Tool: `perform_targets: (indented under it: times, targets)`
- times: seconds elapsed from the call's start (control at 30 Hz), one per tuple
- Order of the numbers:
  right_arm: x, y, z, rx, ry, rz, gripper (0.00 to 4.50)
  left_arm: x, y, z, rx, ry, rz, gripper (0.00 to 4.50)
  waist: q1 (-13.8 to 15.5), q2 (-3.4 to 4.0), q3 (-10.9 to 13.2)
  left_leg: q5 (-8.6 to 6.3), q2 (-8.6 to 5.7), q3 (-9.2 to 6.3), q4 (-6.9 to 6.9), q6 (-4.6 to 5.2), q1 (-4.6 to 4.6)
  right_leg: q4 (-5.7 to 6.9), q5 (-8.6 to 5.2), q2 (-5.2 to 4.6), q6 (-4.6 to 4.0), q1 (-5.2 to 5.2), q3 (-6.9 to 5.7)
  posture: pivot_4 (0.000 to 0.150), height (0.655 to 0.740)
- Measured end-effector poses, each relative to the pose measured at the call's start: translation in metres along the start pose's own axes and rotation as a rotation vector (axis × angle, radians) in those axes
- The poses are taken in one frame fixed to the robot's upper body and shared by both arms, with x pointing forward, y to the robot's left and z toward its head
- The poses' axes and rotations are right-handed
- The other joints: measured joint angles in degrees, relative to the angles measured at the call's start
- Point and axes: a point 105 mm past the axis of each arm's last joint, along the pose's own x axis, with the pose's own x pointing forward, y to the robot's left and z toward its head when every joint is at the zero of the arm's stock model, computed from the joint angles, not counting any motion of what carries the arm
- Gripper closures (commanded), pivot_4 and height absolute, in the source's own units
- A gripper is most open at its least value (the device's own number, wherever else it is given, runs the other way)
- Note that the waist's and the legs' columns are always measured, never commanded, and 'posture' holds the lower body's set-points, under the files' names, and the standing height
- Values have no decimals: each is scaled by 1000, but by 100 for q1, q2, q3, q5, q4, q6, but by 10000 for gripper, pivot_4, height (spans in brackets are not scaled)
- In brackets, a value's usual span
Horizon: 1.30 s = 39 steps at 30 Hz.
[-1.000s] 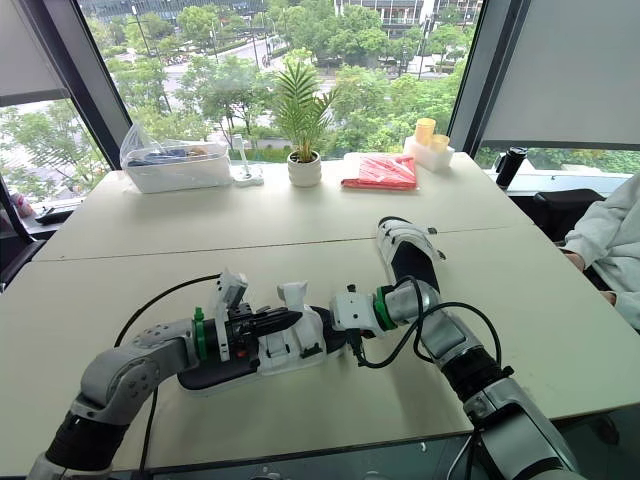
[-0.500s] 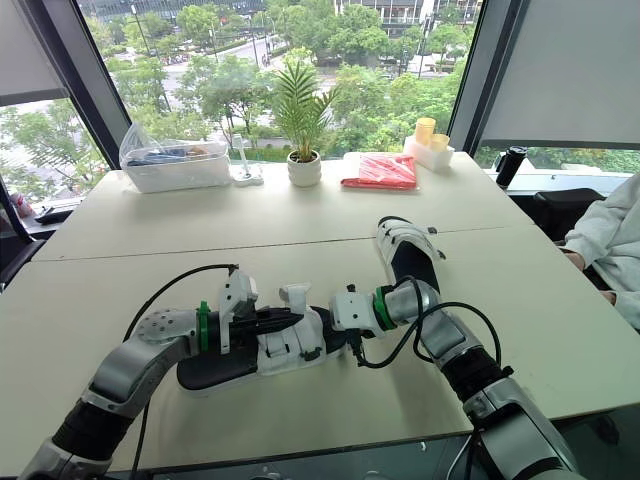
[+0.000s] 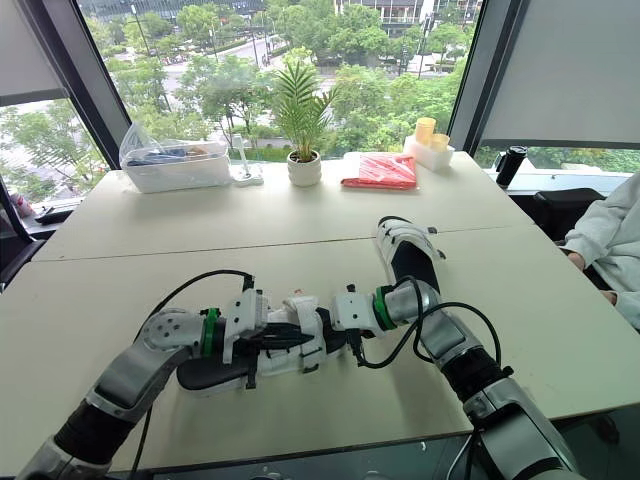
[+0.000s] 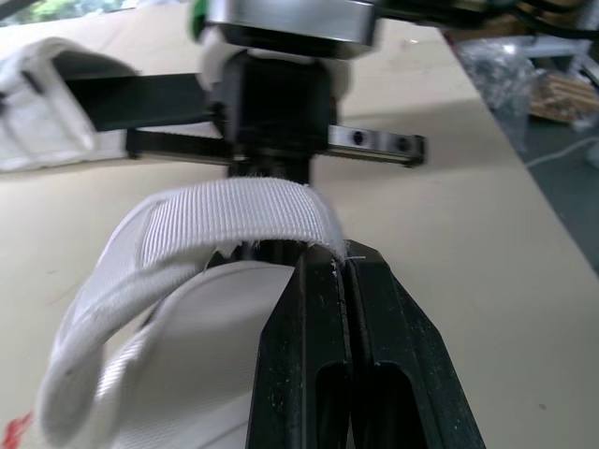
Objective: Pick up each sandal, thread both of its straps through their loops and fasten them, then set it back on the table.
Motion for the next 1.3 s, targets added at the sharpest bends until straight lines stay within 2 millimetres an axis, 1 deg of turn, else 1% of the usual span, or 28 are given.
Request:
perform_targets:
  times: [0.1,0.17,0.27,0.37,0.43,0.47,0.53,0.6,0.7,0.83,0.97,1.1,1.3]
  targets:
    - [1,0,0,1,-1,-1,45000,-1,-3,-2,-19,23,-15,44776,-4,0,0,0,1,0,1,1,0,0,0,0,0,0,0,1500,7400]
    - [2,0,1,0,-5,0,45000,-5,-5,-3,-42,49,-36,39506,-17,1,0,0,3,0,-3,1,1,0,-1,1,-1,-2,0,1500,7400]
    - [2,0,2,-1,-8,0,45000,-12,-12,-5,-133,56,-70,27219,-28,1,0,0,5,0,-14,1,1,1,-5,2,-7,-7,-2,1500,7400]
    - [3,0,2,0,-10,-1,45000,-18,-15,0,-254,23,-75,12320,-28,0,2,0,8,0,-14,1,1,3,-5,5,-7,-9,-3,1500,7400]
    - [3,0,2,1,-11,-2,45000,-29,-19,3,-317,13,-79,2962,-35,0,3,0,9,0,-14,1,1,5,-5,6,-8,-11,-3,1500,7400]
    - [3,0,2,1,-12,-2,45000,-36,-21,5,-339,8,-84,163,-37,1,4,0,10,0,-14,1,1,5,-6,6,-9,-11,-3,1500,7400]
    - [3,0,2,1,-11,0,45000,-49,-27,5,-361,34,-85,163,-33,4,5,0,10,1,-15,1,2,4,-8,6,-13,-10,-2,1500,7400]
    - [3,0,2,0,-11,1,45000,-55,-36,0,-395,55,-81,163,-28,5,5,0,10,2,-16,1,1,3,-9,6,-16,-10,-1,1500,7400]
    - [3,0,1,1,-9,0,45000,-50,-44,-8,-442,60,-70,163,-3,2,8,0,11,2,-14,1,2,2,-19,6,-34,-7,-2,1500,7400]
    - [3,0,2,5,-11,0,45000,-38,-56,-21,-480,83,-56,163,-13,2,8,0,12,3,-17,0,2,2,-21,6,-37,-10,-1,1500,7400]
    - [4,0,3,45,-5,-7,45000,-34,-50,-32,-438,96,8,163,-3,4,6,0,15,3,-17,0,2,4,-22,7,-39,-11,-3,1500,7400]
    - [3,1,3,90,0,-22,45000,-31,-46,-35,-404,78,29,163,22,6,5,0,15,2,-15,0,2,4,-22,6,-40,-8,-4,1500,7400]
    - [4,8,8,118,-3,-33,45000,-33,-34,-42,-369,88,66,163,29,8,6,-1,15,2,-13,-1,2,2,-22,6,-40,-5,-3,1500,7400]
